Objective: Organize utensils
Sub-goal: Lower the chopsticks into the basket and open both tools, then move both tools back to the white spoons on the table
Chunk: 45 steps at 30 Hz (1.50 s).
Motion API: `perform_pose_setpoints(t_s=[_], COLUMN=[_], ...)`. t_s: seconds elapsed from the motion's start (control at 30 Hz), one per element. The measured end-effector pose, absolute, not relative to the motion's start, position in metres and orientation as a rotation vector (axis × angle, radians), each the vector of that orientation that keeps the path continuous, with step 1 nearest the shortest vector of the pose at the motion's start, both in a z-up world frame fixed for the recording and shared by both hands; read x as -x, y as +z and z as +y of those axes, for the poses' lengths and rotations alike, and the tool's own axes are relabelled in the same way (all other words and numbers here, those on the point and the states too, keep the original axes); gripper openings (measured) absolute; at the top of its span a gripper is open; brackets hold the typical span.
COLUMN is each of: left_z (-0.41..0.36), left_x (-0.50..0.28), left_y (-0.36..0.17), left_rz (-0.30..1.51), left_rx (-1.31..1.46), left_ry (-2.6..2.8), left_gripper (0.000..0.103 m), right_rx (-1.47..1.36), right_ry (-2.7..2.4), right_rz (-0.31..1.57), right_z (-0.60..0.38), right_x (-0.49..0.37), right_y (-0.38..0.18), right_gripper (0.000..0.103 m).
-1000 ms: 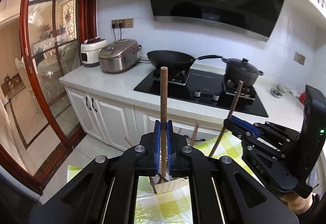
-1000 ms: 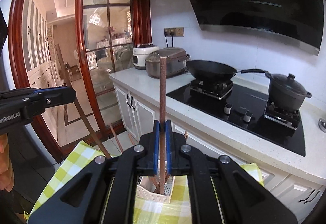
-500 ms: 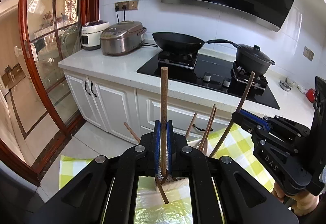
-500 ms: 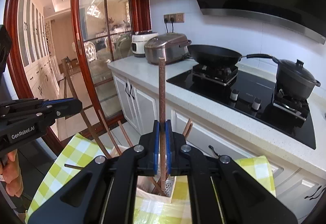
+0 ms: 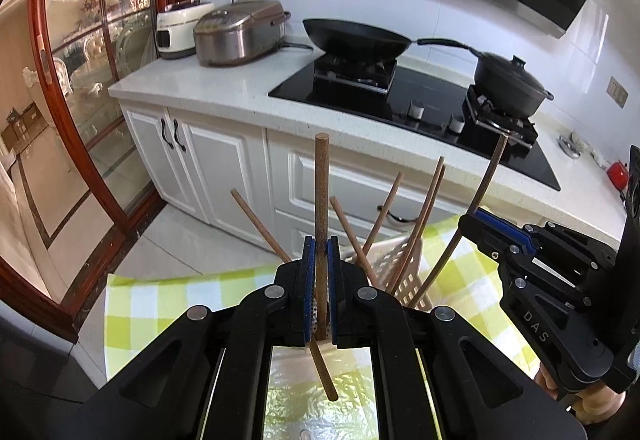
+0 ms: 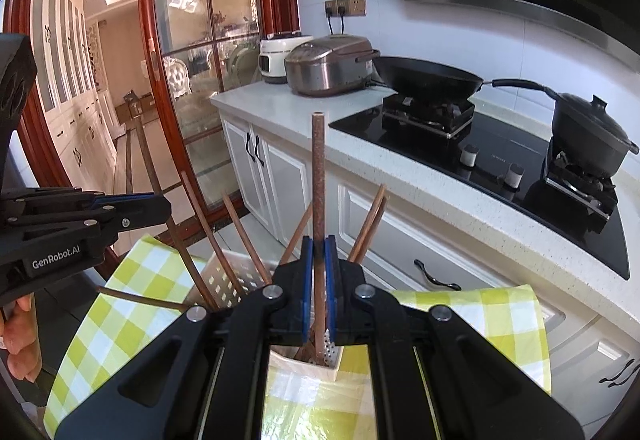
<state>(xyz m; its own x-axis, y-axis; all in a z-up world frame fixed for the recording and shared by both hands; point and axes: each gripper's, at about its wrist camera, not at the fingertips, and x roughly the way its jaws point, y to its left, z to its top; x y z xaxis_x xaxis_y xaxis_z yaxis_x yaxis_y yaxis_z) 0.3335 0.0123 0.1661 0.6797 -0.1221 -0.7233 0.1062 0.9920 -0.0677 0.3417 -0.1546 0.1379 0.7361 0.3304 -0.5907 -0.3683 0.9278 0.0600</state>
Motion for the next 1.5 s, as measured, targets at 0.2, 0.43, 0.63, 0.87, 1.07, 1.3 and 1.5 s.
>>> perform_pose_setpoints(t_s=[0.2,0.43,0.63,0.87,1.07,1.3,1.5], left_z=[0.016,0.02,0.017,0.013,0.012,0.017,0.044], left_x=[-0.344,-0.337,-0.312,-0.242,-0.16,-0.102,-0.118], left_y=[0.153,0.169,0.192,0.215,0.193,0.098,0.004], left_rz=[0.871,0.83,0.769,0.639,0.57,0.633,0.824], left_rx=[0.034,0.059,0.049,0.021,0.046,0.072,0.15], left_ry=[-0.132,-0.147,-0.164,-0.193,-0.239,-0.224,-0.132], left_gripper=[0.005,0.007,0.007,0.03,0.051,0.061,0.049], right_rx=[0.069,0.057,0.038,0.013,-0.013,0.024,0.028], right_ry=[0.396,0.392,0.379,0.382,0.344,0.332,0.345], right_rz=[0.669,0.61,0.579,0.571,0.619,0.725,0.79], right_z=[-0.154,-0.163,-0.184,-0.22,-0.251,-0.269,-0.27], right_x=[-0.35,-0.338,-0.312,-0.246,-0.191,-0.143,-0.139], right_y=[0.129,0.149,0.151,0.111,0.055,-0.011,-0.038], right_gripper=[0.011,0.032,0.04,0.055,0.062,0.067,0.068])
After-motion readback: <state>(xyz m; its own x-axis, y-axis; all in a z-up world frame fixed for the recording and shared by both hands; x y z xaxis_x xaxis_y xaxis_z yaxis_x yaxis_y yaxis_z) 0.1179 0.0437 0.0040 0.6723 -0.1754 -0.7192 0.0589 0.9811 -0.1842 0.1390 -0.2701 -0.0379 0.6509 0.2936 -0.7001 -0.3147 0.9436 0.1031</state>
